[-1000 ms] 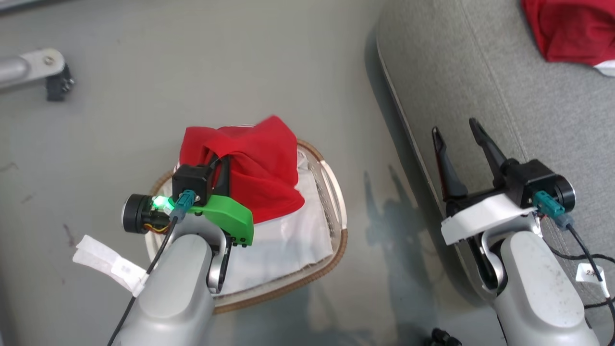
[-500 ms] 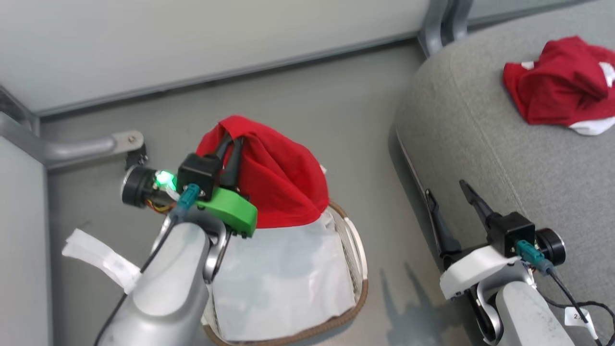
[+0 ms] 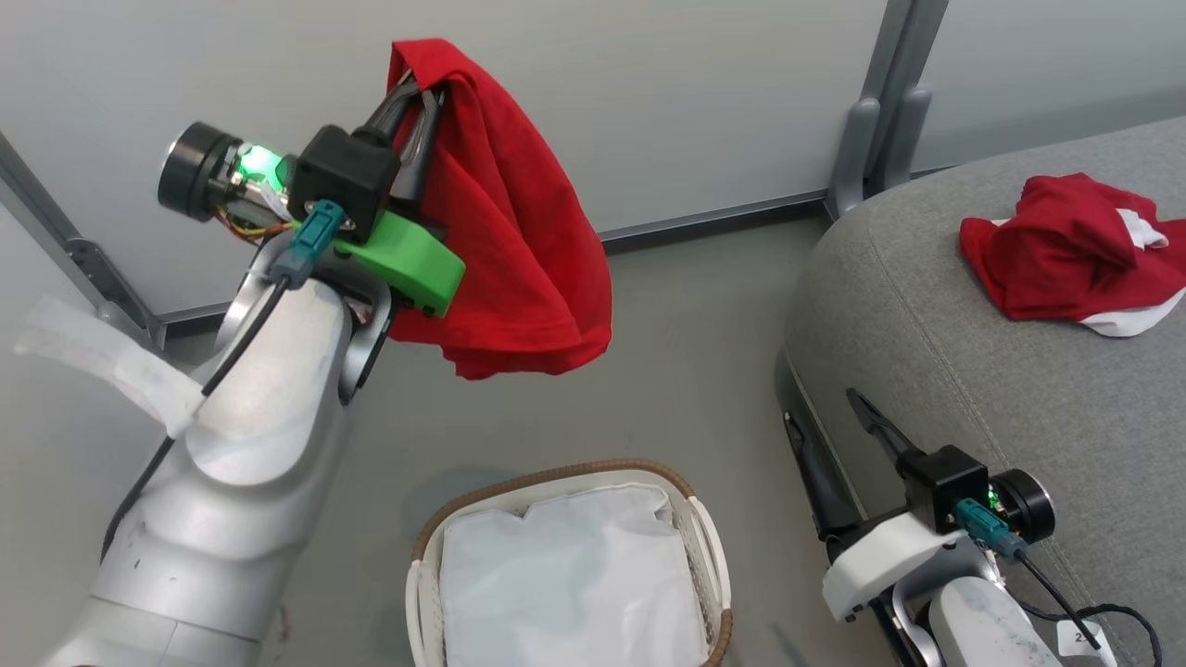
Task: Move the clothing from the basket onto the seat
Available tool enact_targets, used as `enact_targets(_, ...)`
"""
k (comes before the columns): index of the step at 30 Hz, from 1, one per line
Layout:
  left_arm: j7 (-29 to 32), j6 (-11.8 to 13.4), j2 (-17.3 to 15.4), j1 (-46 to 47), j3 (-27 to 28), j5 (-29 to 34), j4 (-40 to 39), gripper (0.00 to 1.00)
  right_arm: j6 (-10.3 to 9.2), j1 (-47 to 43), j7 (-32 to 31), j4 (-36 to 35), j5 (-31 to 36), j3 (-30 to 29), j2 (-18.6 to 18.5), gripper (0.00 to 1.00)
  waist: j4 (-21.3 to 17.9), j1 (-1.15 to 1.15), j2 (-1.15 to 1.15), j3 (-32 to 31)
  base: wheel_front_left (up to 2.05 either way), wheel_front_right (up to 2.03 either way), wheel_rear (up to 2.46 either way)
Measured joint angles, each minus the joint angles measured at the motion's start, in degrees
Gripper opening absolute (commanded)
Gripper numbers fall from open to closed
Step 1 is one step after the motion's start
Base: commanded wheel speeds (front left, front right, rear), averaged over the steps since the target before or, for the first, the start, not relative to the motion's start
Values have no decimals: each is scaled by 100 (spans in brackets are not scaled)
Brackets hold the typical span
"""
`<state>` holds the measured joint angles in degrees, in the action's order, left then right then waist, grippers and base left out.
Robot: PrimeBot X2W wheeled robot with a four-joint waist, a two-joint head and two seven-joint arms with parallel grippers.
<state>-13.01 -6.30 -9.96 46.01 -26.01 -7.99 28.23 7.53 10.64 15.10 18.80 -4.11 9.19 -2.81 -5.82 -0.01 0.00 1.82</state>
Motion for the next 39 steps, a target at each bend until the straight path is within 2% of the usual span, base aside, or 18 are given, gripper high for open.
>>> enact_targets(9,137,-59,20,503,-148,-148,-65,0,0,289,0,33,15,416,2,100,103,0,0,-91,0,0,0)
enact_targets(20,145,-84,285,668,-571,-309,-169,0,0,742,0,186,-138,1071,3,100,220,0,0,-126,0,0,0)
enact_targets(29,290,-103,369,671,-987,-505,-536,0,0,1402,0,474,-122,1284,3,100,364,0,0,-109,0,0,0)
enact_targets(35,318,-108,327,645,-1081,-621,-591,0,0,1675,0,215,-98,1250,2,100,440,0,0,-84,0,0,0)
enact_targets(36,316,-108,313,625,-1071,-655,-584,0,0,1691,0,135,-96,1234,2,75,449,0,0,-80,0,0,0)
enact_targets(37,311,-107,301,590,-1055,-680,-572,0,0,1692,0,43,-96,1214,2,40,456,0,0,-75,0,0,0)
enact_targets(38,310,-105,289,554,-1043,-703,-552,0,0,1691,0,-32,-96,1199,2,18,460,0,0,-71,0,0,0)
enact_targets(39,293,-96,271,498,-1022,-727,-524,0,0,1688,0,-111,-96,1174,2,18,464,0,0,-65,0,0,0)
